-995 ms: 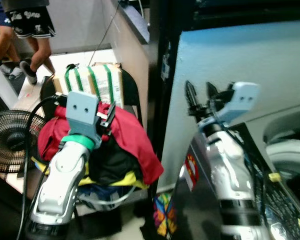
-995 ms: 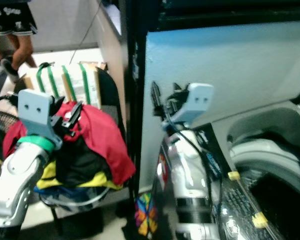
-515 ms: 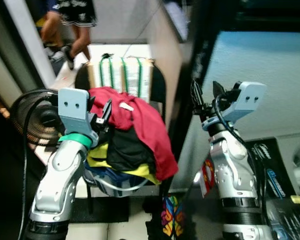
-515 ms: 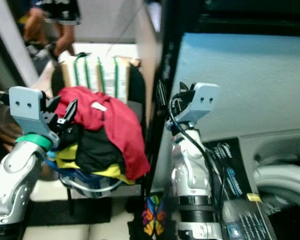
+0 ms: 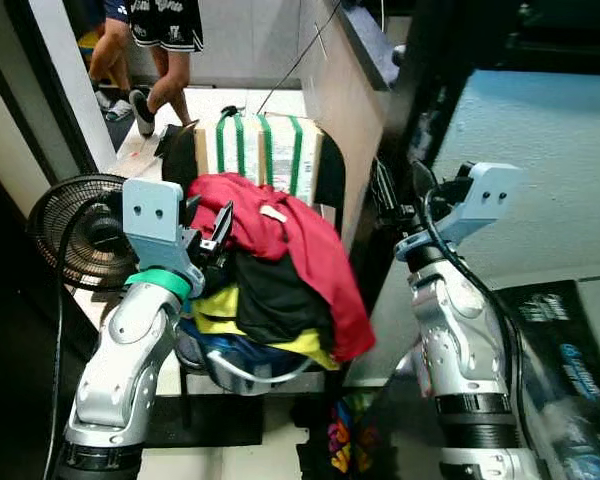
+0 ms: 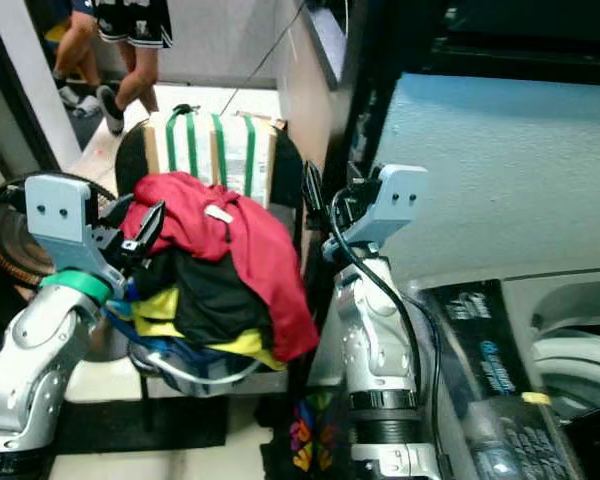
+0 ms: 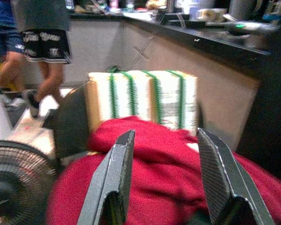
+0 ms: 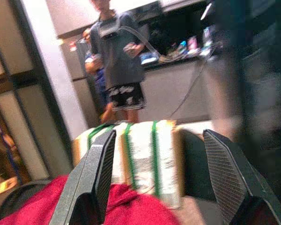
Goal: Clothes washing
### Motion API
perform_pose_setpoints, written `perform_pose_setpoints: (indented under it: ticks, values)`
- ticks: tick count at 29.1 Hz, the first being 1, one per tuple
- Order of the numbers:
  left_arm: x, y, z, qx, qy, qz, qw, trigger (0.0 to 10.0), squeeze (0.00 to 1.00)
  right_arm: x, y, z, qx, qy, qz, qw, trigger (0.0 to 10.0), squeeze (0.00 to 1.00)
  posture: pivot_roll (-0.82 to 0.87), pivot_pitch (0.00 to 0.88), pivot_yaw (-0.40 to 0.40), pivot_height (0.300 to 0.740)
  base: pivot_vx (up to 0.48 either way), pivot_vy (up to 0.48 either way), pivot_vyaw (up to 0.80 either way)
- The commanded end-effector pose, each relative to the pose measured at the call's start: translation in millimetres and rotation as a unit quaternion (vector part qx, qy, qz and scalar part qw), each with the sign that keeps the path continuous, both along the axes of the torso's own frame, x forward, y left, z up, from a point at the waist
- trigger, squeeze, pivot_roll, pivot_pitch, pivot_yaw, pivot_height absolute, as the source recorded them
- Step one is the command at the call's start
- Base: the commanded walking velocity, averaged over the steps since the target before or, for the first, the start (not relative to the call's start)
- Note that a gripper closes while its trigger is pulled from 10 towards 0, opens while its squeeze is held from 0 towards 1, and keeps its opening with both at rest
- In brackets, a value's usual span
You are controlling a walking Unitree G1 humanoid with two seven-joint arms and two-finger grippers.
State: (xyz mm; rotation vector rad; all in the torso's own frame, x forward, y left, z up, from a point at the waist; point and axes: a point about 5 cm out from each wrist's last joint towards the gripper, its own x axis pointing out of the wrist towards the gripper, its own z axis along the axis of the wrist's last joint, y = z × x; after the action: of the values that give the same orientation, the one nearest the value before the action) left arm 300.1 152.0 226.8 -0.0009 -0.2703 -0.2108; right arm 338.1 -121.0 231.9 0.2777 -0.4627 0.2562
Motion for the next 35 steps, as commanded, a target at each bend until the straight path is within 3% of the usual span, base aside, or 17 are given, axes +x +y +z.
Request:
perform_pose_setpoints:
  ticks: [1, 7, 23, 35]
  values:
    - [-2.7, 0.6, -3, -0.001, 0.006, 0.002, 1.0, 10.0, 0.0, -1.0, -1.1, -11, -0.016, 0.022, -0.008, 1.0, 10.0, 0.0, 0.12, 0.0, 0.015, 0.74, 0.0, 0.48, 0.0]
    - [-3.7, 1.1, -4, -0.005, 0.01, 0.004, 1.0, 10.0, 0.0, -2.1, -1.1, -12, -0.021, 0.024, -0.012, 0.999, 10.0, 0.0, 0.12, 0.0, 0.014, 0.74, 0.0, 0.441, 0.0]
    - [-9.1, 2.8, -5, -0.022, 0.001, 0.012, 1.0, 10.0, 0.0, -7.5, 14.0, -15, -0.033, 0.024, 0.018, 0.999, 10.0, 0.0, 0.12, 0.002, 0.006, 0.74, 0.0, -0.086, 0.0]
    - [-6.0, 6.0, -10, -0.032, 0.01, 0.029, 0.999, 10.0, 0.0, -3.7, 5.5, -21, -0.07, 0.038, -0.007, 0.997, 10.0, 0.0, 0.12, 0.0, 0.003, 0.74, 0.0, 0.0, 0.0]
